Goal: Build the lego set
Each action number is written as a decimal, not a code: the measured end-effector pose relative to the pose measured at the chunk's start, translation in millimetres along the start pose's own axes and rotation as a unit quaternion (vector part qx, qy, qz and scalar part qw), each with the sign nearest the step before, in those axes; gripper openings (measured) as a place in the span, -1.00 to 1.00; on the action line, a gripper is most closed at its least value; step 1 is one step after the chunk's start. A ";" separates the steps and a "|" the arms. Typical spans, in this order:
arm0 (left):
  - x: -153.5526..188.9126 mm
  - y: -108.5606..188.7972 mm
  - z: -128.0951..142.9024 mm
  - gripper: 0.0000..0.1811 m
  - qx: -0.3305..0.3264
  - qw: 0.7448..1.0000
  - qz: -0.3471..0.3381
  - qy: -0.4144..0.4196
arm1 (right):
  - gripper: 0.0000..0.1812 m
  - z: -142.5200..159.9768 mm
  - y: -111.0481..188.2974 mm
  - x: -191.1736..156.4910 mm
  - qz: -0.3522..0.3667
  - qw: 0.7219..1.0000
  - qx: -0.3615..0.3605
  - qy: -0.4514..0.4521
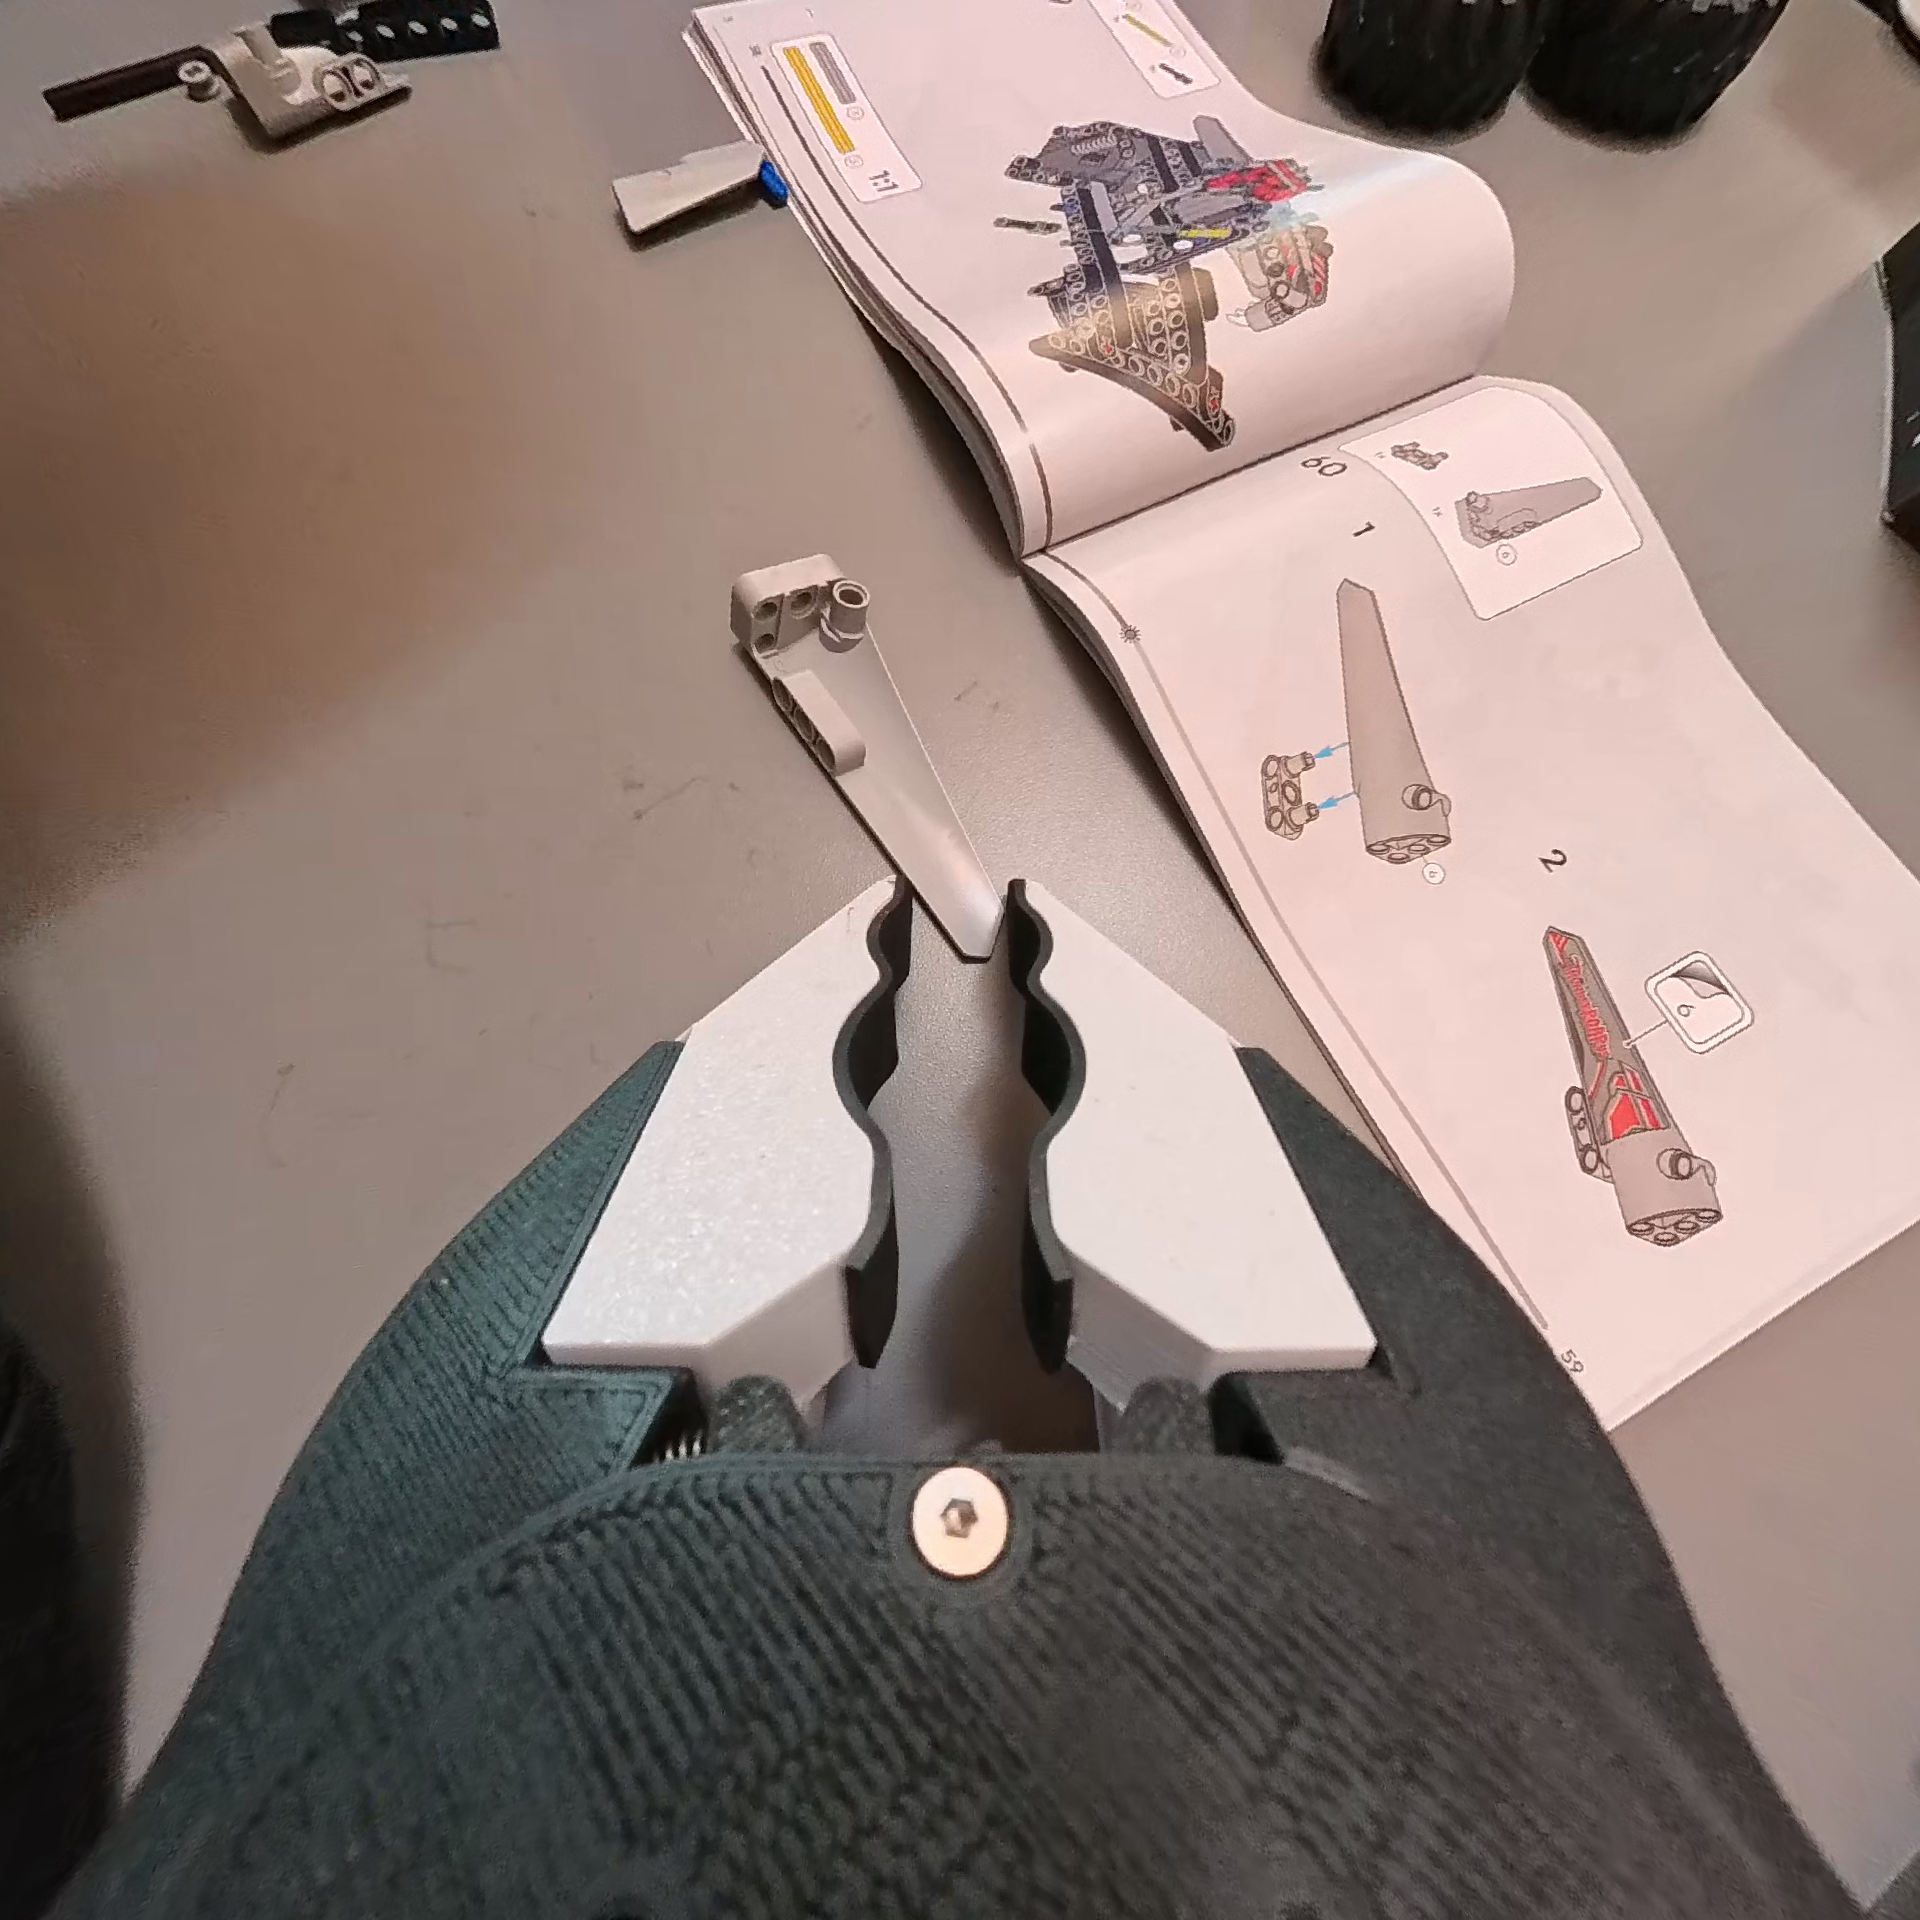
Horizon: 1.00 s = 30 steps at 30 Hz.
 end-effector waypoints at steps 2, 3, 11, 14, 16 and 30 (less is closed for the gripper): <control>-3.7 3.0 1.5 -0.87 -0.006 1.000 0.002 0.019 | -0.81 0.0 0.1 0.0 0.001 1.000 0.000 0.001; -6.2 4.9 1.1 -0.87 -0.002 1.000 -0.002 0.025 | -0.81 0.0 0.0 -0.2 0.001 1.000 0.000 0.002; 0.8 4.0 3.7 -0.76 -0.018 1.000 0.013 0.008 | -0.82 0.0 0.2 -0.8 0.006 1.000 0.002 0.008; 4.1 2.5 1.9 -0.85 -0.029 1.000 0.006 -0.001 | -0.82 0.1 0.3 -0.9 0.006 1.000 0.002 0.009; 6.0 3.1 1.3 -0.85 -0.035 0.999 0.003 -0.012 | -0.82 0.1 0.3 -0.7 0.005 1.000 0.001 0.007; 28.0 114.6 -61.7 -0.86 0.177 0.972 -0.098 -0.123 | -0.82 -0.1 0.2 2.2 -0.012 1.000 -0.002 -0.017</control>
Point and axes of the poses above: each gripper's, where its closed fingertips meet, y back along the fingers, z out of its underside, x = y × z across the jaws, the point moved 6 cm from there along y, back along the fingers, and after that the axes turned 10 degrees about -y, right-handed, at the moved point
